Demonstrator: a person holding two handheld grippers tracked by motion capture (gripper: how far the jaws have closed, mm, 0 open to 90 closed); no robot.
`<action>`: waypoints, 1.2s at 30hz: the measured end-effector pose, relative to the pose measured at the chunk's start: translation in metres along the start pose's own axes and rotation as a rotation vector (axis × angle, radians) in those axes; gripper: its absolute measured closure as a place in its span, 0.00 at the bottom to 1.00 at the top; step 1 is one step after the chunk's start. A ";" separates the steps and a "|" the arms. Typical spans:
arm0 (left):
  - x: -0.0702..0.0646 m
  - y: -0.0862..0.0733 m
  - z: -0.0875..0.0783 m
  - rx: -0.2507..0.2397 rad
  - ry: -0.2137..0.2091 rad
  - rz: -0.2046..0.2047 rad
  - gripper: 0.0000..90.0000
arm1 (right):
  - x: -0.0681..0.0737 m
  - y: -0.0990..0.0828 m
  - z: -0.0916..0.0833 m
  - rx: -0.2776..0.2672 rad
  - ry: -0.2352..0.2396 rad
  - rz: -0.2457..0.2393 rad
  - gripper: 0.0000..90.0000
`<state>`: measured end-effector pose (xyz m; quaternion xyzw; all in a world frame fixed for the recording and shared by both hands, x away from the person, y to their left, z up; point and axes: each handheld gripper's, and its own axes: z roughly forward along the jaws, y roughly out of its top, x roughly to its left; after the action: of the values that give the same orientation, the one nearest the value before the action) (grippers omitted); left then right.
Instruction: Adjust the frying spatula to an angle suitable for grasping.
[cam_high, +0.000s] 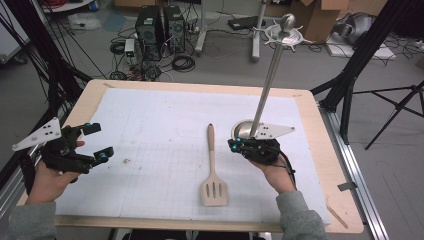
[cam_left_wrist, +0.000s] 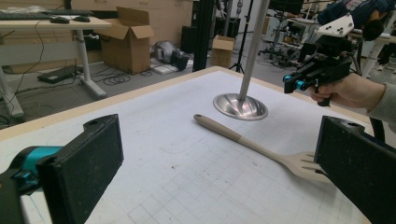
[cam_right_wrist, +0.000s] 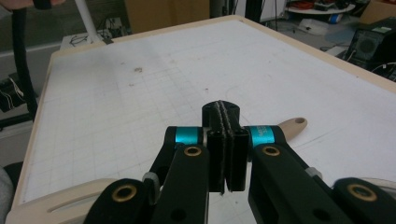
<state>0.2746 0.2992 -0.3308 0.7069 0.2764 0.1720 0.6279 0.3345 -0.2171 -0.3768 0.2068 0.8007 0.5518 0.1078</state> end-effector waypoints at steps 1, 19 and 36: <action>0.000 0.000 0.000 0.000 0.000 -0.001 0.02 | 0.000 0.000 0.002 0.004 0.001 0.001 1.00; 0.000 -0.002 -0.001 0.000 -0.003 -0.005 0.02 | 0.002 -0.012 0.038 0.060 0.016 0.004 1.00; 0.001 -0.004 -0.003 -0.003 -0.001 -0.003 0.03 | -0.002 -0.024 0.063 0.127 0.050 -0.001 1.00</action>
<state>0.2729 0.3022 -0.3342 0.7056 0.2770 0.1711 0.6295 0.3562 -0.1727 -0.4221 0.1989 0.8368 0.5047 0.0747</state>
